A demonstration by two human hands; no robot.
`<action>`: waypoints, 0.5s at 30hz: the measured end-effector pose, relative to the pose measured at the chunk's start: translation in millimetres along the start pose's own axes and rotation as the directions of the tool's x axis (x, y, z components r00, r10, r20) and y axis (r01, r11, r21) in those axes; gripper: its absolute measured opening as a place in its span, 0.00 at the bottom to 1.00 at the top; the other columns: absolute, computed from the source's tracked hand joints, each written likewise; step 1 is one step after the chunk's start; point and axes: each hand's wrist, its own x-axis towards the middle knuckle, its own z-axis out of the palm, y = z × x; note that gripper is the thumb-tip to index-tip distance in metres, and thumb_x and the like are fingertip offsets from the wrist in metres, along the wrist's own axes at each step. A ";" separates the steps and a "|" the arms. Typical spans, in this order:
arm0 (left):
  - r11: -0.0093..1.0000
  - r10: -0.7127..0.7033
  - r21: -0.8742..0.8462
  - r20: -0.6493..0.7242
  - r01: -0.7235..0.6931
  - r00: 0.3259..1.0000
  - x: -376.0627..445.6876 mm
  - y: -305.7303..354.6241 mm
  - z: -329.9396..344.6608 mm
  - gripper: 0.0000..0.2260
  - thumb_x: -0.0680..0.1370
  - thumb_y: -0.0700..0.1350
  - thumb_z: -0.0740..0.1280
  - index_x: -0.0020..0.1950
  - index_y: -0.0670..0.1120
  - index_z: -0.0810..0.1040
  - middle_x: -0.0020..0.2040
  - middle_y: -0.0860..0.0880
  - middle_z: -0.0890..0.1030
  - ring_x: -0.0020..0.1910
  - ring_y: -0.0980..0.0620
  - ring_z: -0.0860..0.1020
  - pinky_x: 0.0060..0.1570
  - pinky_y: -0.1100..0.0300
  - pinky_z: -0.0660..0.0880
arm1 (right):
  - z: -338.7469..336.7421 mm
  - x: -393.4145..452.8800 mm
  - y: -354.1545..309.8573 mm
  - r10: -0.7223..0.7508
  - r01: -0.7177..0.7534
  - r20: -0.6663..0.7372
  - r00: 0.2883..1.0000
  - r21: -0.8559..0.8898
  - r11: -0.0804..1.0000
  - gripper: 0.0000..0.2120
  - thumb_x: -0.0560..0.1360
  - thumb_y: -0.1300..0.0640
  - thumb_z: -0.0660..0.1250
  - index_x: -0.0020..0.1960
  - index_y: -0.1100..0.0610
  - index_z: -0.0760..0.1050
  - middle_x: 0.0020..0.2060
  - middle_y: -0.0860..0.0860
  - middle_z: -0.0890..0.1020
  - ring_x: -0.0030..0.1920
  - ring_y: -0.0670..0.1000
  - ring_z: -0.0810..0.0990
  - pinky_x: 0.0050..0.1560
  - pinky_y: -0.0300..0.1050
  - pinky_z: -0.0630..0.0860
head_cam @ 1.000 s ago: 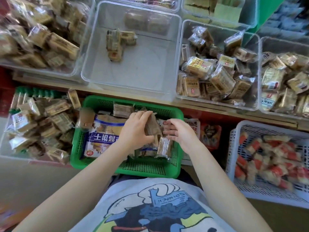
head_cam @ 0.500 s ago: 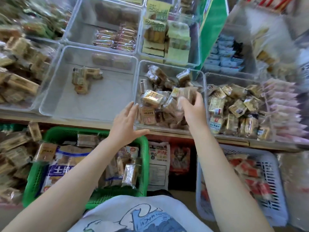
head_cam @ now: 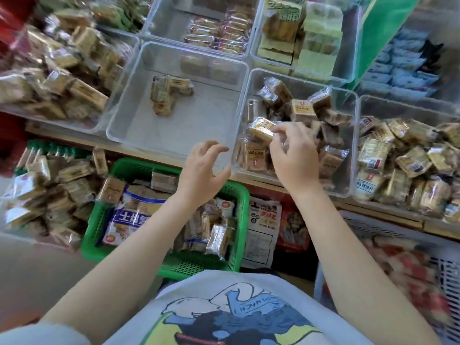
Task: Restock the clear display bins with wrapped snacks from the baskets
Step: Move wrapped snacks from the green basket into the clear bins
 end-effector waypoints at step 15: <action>0.856 -0.418 0.437 0.270 0.277 0.867 -63.9 -125.0 53.7 0.39 0.75 0.57 0.72 0.79 0.46 0.56 0.72 0.40 0.67 0.67 0.41 0.71 0.59 0.48 0.76 | 85.8 -130.4 -14.6 0.403 -0.365 0.749 0.525 -0.229 0.902 0.10 0.82 0.53 0.59 0.55 0.53 0.77 0.46 0.50 0.82 0.40 0.49 0.79 0.39 0.45 0.75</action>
